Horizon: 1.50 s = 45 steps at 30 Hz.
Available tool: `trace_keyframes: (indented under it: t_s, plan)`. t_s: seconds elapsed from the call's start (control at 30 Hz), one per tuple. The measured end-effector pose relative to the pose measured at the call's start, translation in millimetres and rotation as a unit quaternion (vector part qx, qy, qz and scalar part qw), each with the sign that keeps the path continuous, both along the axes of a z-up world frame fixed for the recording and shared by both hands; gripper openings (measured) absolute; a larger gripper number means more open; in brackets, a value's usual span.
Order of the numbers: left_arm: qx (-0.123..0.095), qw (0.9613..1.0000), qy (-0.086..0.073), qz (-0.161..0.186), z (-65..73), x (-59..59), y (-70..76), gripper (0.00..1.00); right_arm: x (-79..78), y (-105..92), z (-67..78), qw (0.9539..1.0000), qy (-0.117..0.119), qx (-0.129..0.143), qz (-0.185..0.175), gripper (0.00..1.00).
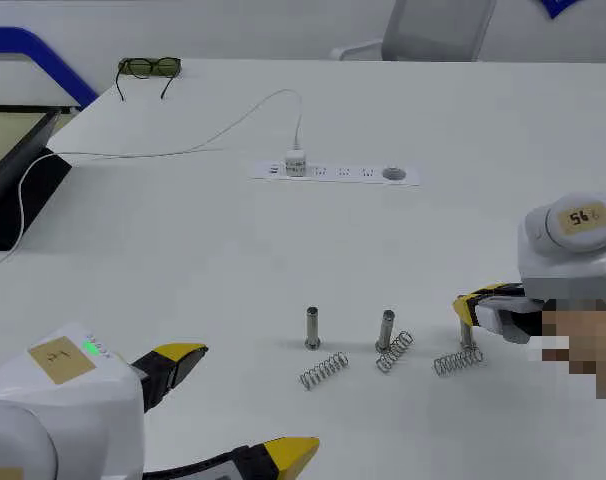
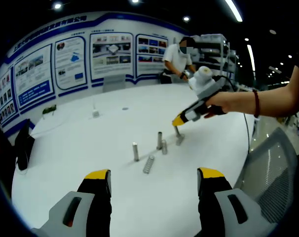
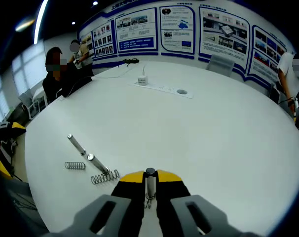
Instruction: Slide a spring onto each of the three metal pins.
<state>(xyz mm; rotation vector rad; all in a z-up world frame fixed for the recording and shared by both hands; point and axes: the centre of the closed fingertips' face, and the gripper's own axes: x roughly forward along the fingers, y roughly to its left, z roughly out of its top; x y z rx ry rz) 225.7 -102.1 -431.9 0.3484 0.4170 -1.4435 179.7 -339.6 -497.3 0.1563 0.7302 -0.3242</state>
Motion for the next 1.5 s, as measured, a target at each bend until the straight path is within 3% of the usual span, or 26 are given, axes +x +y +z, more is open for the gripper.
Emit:
trace_keyframes:
  t_s: [0.6, 1.17, 1.3, 1.5]
  plan:
    - [-0.002, 1.0, -0.003, 0.0, 0.5, -0.3, 3.0, 0.71, -17.0, 10.2, 1.1, 0.9999, 0.014, -0.002, -0.005, 0.08]
    - [0.004, 1.0, -0.005, 0.001, -2.1, 0.4, 6.1, 0.7, -17.9, 11.8, 0.0, 0.9996, 0.023, -0.011, 0.009, 0.09]
    - [0.008, 0.9999, -0.008, -0.001, -3.0, 1.3, 5.4, 0.7, -18.3, 14.0, -0.7, 0.9995, 0.022, -0.014, 0.017, 0.18]
    - [0.011, 0.9999, -0.009, -0.004, -5.6, 0.8, 3.7, 0.69, -17.6, 18.2, 2.9, 0.9996, -0.002, -0.009, 0.025, 0.26]
